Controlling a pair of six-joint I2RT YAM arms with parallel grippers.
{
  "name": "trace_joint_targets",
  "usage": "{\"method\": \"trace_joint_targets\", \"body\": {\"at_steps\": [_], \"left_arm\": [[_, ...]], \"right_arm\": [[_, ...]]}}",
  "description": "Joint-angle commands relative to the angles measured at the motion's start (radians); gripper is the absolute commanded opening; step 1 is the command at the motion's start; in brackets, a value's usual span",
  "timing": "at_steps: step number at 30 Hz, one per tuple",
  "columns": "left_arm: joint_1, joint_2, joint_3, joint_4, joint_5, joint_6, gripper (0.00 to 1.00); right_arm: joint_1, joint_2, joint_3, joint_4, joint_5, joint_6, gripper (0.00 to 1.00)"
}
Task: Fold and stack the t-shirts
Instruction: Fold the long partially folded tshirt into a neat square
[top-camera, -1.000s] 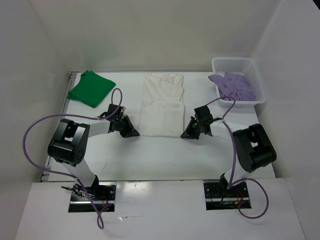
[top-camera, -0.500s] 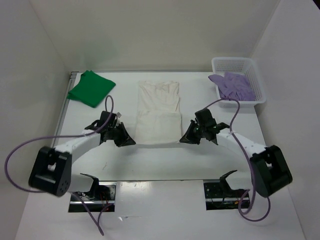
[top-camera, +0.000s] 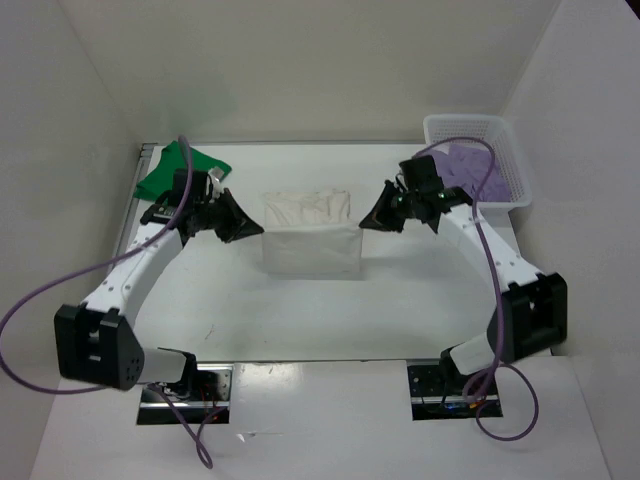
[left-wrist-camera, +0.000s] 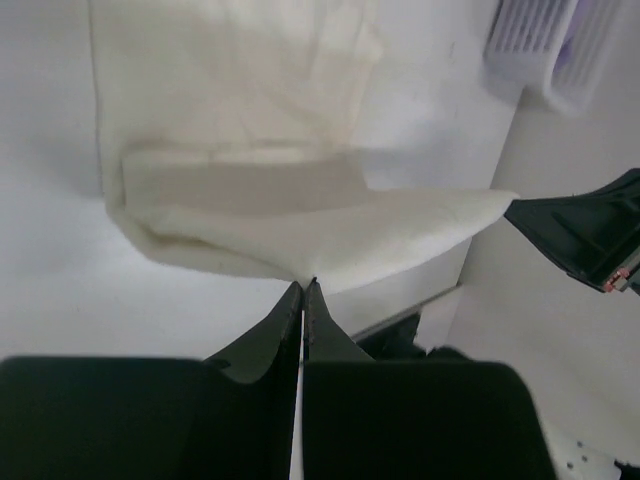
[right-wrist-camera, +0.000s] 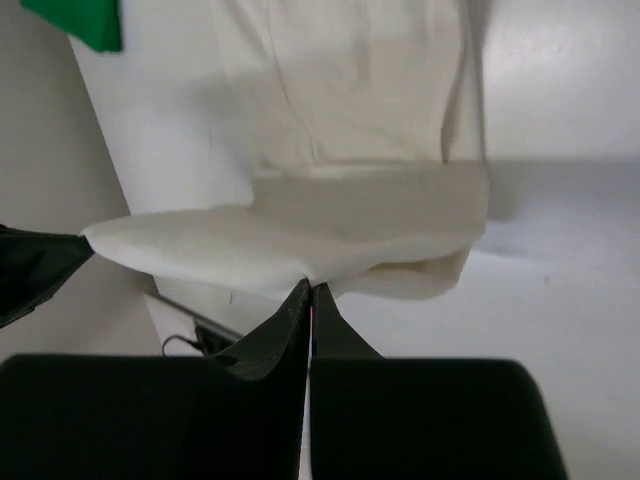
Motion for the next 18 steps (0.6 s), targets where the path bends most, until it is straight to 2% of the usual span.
{"method": "trace_joint_targets", "body": {"at_steps": [1, 6, 11, 18], "left_arm": [[0.044, 0.147, 0.104, 0.144, -0.055, 0.031, 0.0], [0.079, 0.402, 0.231, 0.232, -0.136, 0.05, 0.0], [0.09, 0.563, 0.325, 0.333, -0.204, 0.041, 0.0], [0.09, 0.704, 0.489, 0.406, -0.276, 0.022, 0.02]], "right_arm": [[-0.053, 0.214, 0.195, 0.075, 0.019, -0.133, 0.0], [-0.11, 0.5, 0.455, 0.173, -0.043, -0.147, 0.0], [-0.11, 0.759, 0.733, 0.16, -0.027, -0.147, 0.0], [-0.128, 0.951, 0.921, 0.131, -0.004, -0.171, 0.0]]}}
